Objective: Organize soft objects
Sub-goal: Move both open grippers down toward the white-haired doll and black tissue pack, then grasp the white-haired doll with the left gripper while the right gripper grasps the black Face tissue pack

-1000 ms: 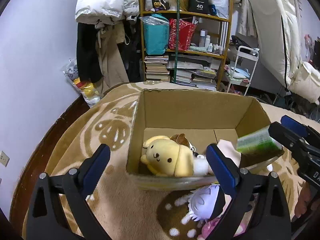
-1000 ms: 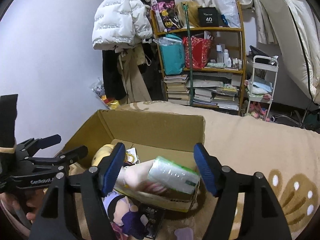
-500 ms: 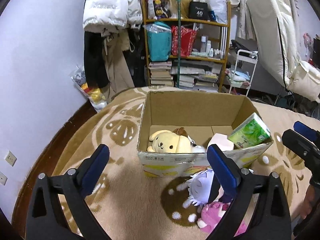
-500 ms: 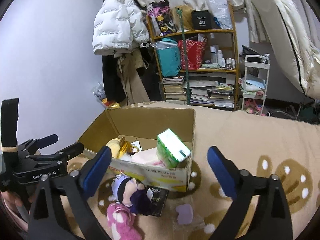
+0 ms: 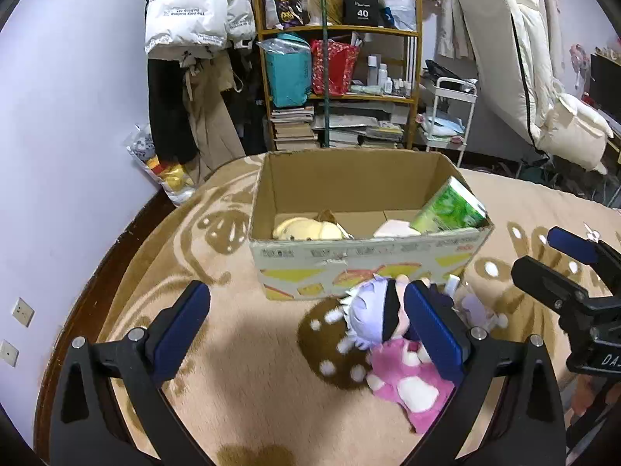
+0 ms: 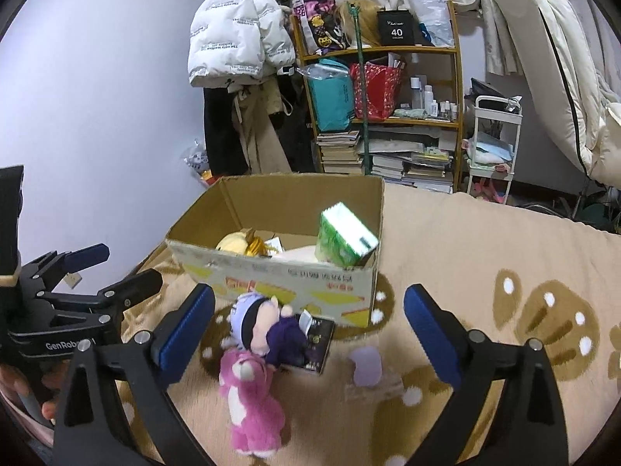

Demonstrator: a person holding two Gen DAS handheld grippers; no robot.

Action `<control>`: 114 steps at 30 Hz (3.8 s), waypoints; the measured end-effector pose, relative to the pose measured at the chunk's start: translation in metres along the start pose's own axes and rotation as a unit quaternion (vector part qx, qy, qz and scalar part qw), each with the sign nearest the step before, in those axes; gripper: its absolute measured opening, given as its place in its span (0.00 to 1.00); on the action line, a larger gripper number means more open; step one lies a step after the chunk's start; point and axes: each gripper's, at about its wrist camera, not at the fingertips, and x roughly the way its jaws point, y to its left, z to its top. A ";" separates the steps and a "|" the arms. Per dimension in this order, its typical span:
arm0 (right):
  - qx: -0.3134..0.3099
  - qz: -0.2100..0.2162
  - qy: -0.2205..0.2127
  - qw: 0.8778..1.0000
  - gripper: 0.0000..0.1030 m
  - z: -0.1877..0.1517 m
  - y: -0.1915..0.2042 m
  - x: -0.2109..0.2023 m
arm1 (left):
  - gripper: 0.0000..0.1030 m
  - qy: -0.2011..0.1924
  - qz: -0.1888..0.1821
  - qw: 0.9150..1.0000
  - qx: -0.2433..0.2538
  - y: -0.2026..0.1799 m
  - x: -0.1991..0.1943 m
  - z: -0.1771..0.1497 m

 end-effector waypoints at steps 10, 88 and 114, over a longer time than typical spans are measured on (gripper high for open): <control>0.027 -0.002 0.018 0.999 0.99 -0.003 -0.014 -0.004 | 0.96 0.020 -0.011 1.000 0.010 -0.003 0.009 -0.004; 0.098 -0.013 0.140 0.985 0.80 -0.022 -0.066 0.109 | 0.66 0.180 -0.196 0.963 -0.053 -0.040 0.168 -0.014; 0.047 0.049 0.192 0.979 0.59 -0.037 -0.027 0.131 | 0.60 0.156 -0.081 0.983 -0.048 -0.010 0.124 -0.010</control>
